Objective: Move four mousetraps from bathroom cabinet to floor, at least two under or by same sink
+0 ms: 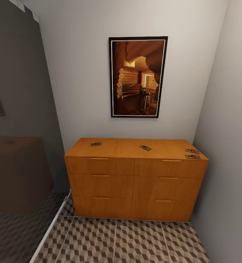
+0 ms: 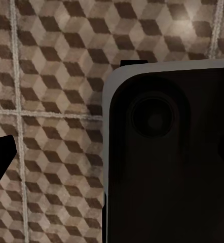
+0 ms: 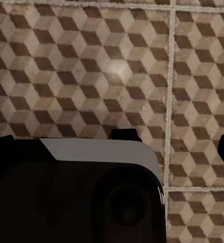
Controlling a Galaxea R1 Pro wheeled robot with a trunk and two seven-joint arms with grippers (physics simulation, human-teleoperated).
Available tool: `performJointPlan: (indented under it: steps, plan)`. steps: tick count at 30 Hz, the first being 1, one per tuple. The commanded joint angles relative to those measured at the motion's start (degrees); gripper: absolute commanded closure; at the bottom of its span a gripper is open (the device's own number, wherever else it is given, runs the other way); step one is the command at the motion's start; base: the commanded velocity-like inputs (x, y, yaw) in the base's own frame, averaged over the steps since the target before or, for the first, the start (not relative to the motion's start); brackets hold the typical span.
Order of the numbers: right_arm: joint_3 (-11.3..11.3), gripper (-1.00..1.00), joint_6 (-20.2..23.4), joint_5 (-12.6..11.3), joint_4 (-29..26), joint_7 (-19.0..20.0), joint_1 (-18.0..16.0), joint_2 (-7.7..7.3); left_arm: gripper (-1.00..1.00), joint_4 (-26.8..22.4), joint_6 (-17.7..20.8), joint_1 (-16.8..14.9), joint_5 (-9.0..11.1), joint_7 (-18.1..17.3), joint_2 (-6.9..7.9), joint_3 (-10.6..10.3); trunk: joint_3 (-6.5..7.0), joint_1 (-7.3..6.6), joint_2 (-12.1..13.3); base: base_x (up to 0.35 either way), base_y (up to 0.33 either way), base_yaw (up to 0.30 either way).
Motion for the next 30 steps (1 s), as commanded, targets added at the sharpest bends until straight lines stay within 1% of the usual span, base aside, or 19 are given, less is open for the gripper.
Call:
performJointPlan:
  steps: [1, 30]
  plan:
    - [0.04, -1.0, -0.17, 0.02, 0.05, -0.21, -0.03, 0.02, -1.0, 0.11, -0.32, -0.04, -0.03, 0.14, 0.0, -0.03, -0.05, 0.0, -0.03, 0.0, 0.0, 0.0]
    - [0.04, -1.0, -0.17, 0.02, 0.05, -0.21, -0.03, 0.02, -1.0, 0.11, -0.32, -0.04, -0.03, 0.12, 0.01, -0.03, -0.05, 0.0, -0.03, 0.0, 0.0, 0.0]
